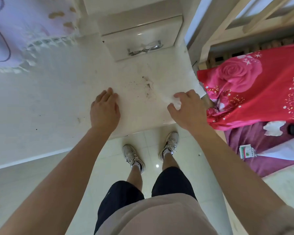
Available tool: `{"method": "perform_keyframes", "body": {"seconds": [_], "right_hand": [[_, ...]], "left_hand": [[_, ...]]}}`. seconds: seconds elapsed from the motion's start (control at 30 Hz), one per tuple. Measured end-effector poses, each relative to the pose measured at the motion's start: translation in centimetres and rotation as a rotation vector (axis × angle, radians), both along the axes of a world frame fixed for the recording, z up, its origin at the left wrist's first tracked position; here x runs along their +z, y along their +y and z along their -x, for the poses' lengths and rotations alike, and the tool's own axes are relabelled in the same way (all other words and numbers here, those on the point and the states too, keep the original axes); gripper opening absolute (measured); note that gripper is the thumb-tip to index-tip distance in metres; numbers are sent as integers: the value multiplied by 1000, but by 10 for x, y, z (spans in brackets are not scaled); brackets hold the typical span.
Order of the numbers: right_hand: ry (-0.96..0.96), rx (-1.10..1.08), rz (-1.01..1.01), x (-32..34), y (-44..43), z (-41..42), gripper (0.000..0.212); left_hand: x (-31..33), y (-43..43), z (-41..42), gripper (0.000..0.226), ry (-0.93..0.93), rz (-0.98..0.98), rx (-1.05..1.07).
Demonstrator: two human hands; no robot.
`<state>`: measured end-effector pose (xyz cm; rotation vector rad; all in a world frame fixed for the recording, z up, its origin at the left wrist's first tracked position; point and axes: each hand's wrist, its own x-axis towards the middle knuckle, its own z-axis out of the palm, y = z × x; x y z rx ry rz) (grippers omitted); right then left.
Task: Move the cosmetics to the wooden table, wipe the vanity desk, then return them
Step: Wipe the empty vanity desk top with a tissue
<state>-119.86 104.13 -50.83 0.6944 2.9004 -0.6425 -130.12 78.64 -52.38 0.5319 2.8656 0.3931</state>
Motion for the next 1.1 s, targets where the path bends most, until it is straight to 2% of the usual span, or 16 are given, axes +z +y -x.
{"method": "perform_keyframes", "body": {"seconds": [0.07, 0.1, 0.13, 0.27, 0.37, 0.43, 0.57, 0.7, 0.77, 1.03, 1.1], "right_hand": [[237, -60, 8, -2, -7, 0, 38], [297, -56, -17, -5, -7, 2, 37], [288, -28, -53, -11, -5, 6, 38], [16, 15, -145, -49, -5, 17, 62], [32, -26, -100, -57, -8, 19, 63], [68, -52, -46, -51, -5, 21, 60], [75, -12, -172, -38, 2, 29, 44], [135, 8, -123, -28, 12, 43, 22], [150, 21, -135, -21, 16, 47, 18], [582, 35, -295, 44, 49, 85, 27], [618, 30, -295, 56, 48, 88, 27]], "left_hand": [[-3, -2, 0, 43, 23, 2, -20], [-1, -2, 1, 42, 32, -4, -26], [-1, -3, 1, 40, 39, -13, -26], [-3, -5, 3, 39, 56, -24, 0], [-3, -5, 4, 39, 70, -31, -11], [-2, -5, 5, 38, 82, -47, -15], [-4, -5, 4, 38, 101, -35, -21], [-5, -5, 3, 39, 129, -40, -15], [-5, -4, 4, 38, 142, -48, -1], [-8, -3, 9, 38, 144, -65, 46], [-4, -5, 3, 38, 166, -76, 66]]}}
